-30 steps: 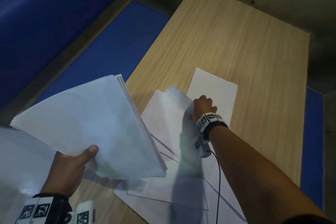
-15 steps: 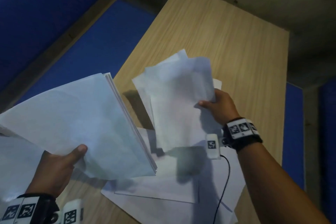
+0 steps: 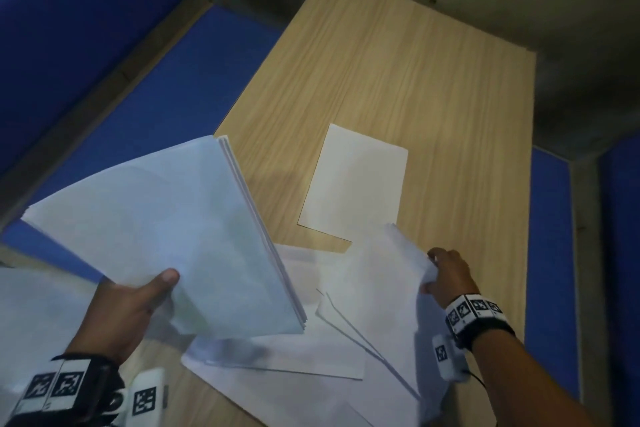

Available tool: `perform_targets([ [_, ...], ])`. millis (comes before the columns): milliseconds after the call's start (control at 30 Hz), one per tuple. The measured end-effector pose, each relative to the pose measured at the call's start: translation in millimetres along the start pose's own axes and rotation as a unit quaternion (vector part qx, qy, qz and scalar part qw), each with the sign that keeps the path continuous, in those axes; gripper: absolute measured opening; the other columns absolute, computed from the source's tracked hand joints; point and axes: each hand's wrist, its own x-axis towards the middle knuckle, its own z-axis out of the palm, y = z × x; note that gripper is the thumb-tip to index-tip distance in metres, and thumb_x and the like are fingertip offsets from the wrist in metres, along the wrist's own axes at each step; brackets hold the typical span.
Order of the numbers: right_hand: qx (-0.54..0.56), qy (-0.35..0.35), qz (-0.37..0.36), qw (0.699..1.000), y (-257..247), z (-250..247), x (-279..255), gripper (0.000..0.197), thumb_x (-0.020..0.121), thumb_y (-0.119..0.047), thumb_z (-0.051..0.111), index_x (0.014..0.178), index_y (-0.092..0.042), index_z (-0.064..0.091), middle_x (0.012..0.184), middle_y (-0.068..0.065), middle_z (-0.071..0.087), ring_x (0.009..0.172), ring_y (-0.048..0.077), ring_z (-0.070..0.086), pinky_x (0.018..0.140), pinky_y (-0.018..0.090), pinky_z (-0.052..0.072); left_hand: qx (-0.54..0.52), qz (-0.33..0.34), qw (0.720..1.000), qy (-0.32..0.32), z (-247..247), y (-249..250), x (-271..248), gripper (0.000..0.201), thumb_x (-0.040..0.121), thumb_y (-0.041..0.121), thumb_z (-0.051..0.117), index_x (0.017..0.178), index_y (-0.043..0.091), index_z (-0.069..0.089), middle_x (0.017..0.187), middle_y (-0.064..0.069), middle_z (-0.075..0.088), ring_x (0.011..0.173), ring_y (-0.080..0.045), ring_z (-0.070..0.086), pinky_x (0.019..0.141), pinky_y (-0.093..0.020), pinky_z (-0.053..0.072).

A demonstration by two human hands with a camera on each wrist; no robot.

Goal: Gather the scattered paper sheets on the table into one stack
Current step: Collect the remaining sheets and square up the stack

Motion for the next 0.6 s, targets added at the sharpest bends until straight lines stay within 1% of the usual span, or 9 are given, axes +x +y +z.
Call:
perform_targets([
  [100, -0.076, 0.007, 0.040, 0.996, -4.5, -3.1, -4.1, 0.063, 0.067, -0.032, 0.086, 0.119, -0.018, 0.055, 0.125, 0.008, 0.050, 0.118, 0.031, 0.047, 0.088, 0.044, 0.046, 0.002, -0.005, 1.000, 0.002, 5.8, 7.1, -7.7, 0.054, 0.061, 0.057, 0.073, 0.083, 0.010, 0.061, 0.078, -0.011, 0.061, 0.071, -0.020, 0.055, 0.078, -0.043, 0.048],
  [200, -0.028, -0.025, 0.062, 0.997, -1.9, -6.6, -1.3, 0.051, 0.069, -0.027, 0.084, 0.107, -0.018, 0.051, 0.100, 0.005, 0.062, 0.097, 0.028, 0.060, 0.087, 0.041, 0.041, 0.005, -0.005, 1.000, -0.007, 10.2, 7.7, -13.3, 0.060, 0.059, 0.065, 0.073, 0.084, 0.013, 0.057, 0.081, -0.007, 0.058, 0.075, -0.018, 0.053, 0.081, -0.042, 0.046],
  [233, -0.004, -0.033, 0.056, 0.998, -1.7, -7.2, -0.3, 0.045, 0.071, -0.023, 0.082, 0.103, -0.016, 0.051, 0.095, 0.005, 0.065, 0.090, 0.027, 0.062, 0.086, 0.040, 0.044, 0.006, -0.005, 1.000, -0.007, 10.9, 7.1, -14.6, 0.061, 0.058, 0.067, 0.072, 0.084, 0.013, 0.058, 0.081, -0.008, 0.059, 0.076, -0.018, 0.054, 0.082, -0.045, 0.047],
  [300, 0.038, -0.042, 0.021, 0.998, -3.0, -8.3, 1.9, 0.030, 0.075, -0.013, 0.078, 0.094, -0.007, 0.056, 0.093, 0.008, 0.068, 0.082, 0.025, 0.063, 0.076, 0.034, 0.051, -0.005, -0.020, 1.000, 0.002, 11.1, -0.2, -14.1, 0.061, 0.058, 0.065, 0.074, 0.083, 0.010, 0.062, 0.081, -0.010, 0.062, 0.076, -0.019, 0.056, 0.089, -0.055, 0.050],
  [367, 0.065, -0.055, -0.022, 0.996, -8.4, -16.0, 1.7, 0.021, 0.078, -0.006, 0.075, 0.084, 0.004, 0.058, 0.085, 0.009, 0.064, 0.078, 0.020, 0.058, 0.056, 0.027, 0.042, -0.014, -0.031, 0.999, 0.000, 10.4, -6.2, -14.2, 0.064, 0.057, 0.066, 0.077, 0.082, 0.008, 0.063, 0.082, -0.010, 0.062, 0.076, -0.020, 0.057, 0.092, -0.061, 0.048],
  [400, 0.088, -0.054, -0.040, 0.994, -11.0, -21.5, 1.4, 0.021, 0.077, -0.007, 0.076, 0.083, 0.006, 0.060, 0.080, 0.010, 0.064, 0.075, 0.021, 0.057, 0.052, 0.025, 0.037, -0.015, -0.032, 0.999, -0.005, 10.9, -6.7, -15.4, 0.065, 0.057, 0.066, 0.077, 0.082, 0.007, 0.064, 0.081, -0.012, 0.063, 0.076, -0.021, 0.058, 0.092, -0.062, 0.048],
  [467, 0.172, -0.035, -0.065, 0.982, -17.3, -37.0, 0.4, 0.017, 0.076, -0.012, 0.076, 0.085, -0.002, 0.065, 0.079, 0.011, 0.069, 0.074, 0.028, 0.064, 0.060, 0.029, 0.044, -0.020, -0.031, 0.999, -0.002, 13.0, -4.0, -17.8, 0.066, 0.063, 0.055, 0.078, 0.080, -0.007, 0.067, 0.081, -0.023, 0.068, 0.076, -0.027, 0.064, 0.090, -0.053, 0.051],
  [533, 0.269, -0.010, -0.071, 0.961, -28.4, -53.3, 0.5, 0.022, 0.077, -0.011, 0.077, 0.098, -0.007, 0.069, 0.090, 0.011, 0.072, 0.082, 0.029, 0.066, 0.069, 0.034, 0.050, -0.025, -0.031, 0.999, 0.002, 13.9, -8.1, -16.2, 0.052, 0.081, 0.029, 0.078, 0.081, -0.021, 0.064, 0.086, -0.035, 0.070, 0.078, -0.031, 0.070, 0.076, -0.026, 0.052],
  [600, 0.329, 0.019, -0.062, 0.942, -46.1, -61.2, 10.6, 0.034, 0.076, -0.011, 0.078, 0.108, -0.006, 0.068, 0.097, 0.011, 0.071, 0.087, 0.028, 0.064, 0.071, 0.034, 0.050, 0.004, -0.030, 0.999, 0.009, 15.9, -5.1, -18.1, 0.033, 0.090, 0.011, 0.070, 0.075, -0.018, 0.064, 0.080, -0.033, 0.070, 0.066, -0.011, 0.069, 0.059, -0.009, 0.046],
])
